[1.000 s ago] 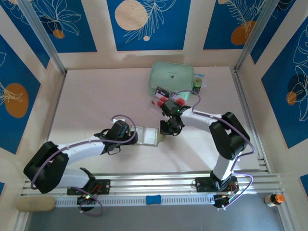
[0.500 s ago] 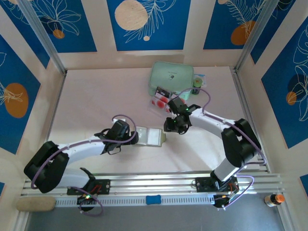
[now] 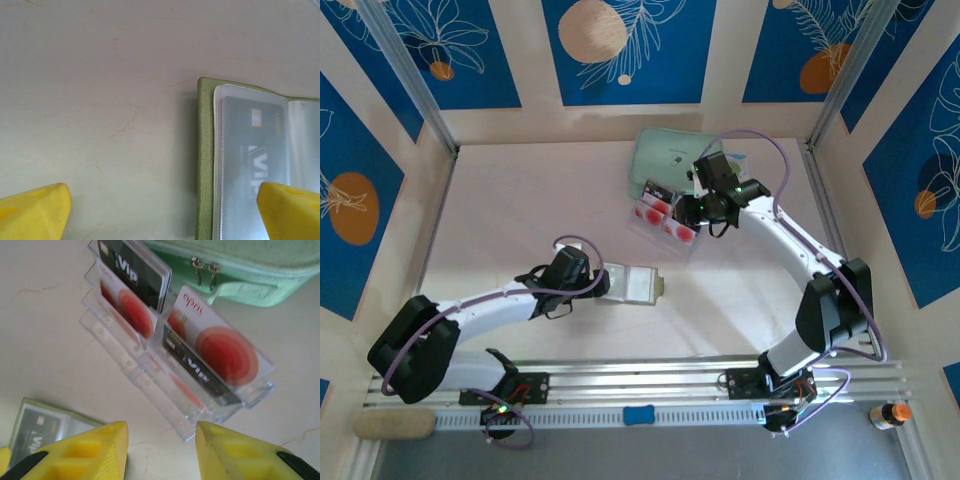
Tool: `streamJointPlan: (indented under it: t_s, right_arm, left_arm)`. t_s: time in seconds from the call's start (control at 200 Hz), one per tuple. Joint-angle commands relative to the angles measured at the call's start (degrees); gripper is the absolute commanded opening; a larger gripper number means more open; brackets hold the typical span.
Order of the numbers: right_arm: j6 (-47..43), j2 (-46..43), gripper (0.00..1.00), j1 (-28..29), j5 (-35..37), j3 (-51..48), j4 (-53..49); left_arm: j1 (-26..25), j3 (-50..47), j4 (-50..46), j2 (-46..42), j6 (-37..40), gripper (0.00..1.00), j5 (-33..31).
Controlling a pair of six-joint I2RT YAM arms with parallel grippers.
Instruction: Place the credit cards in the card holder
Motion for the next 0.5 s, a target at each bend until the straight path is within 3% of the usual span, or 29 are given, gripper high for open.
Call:
streamJointPlan:
  t_s: [0.0, 0.175, 0.495]
  right_arm:
    - [-6.05, 4.07, 0.36, 0.08, 1.67, 3.47, -4.46]
    - [-9.28, 8.95, 0.29, 0.93, 4.31, 7.19, -6.17]
    - [-13.11, 15.15, 0.28, 3.72, 10.11, 10.56, -7.34]
  left_arm:
    - [0.49, 1.76, -0.74, -1.28, 1.20, 0.95, 0.27]
    - [0.48, 1.96, -1.03, -1.33, 1.19, 0.95, 0.19]
    - [0.48, 2.22, -1.62, -1.47, 1.36, 0.95, -0.08]
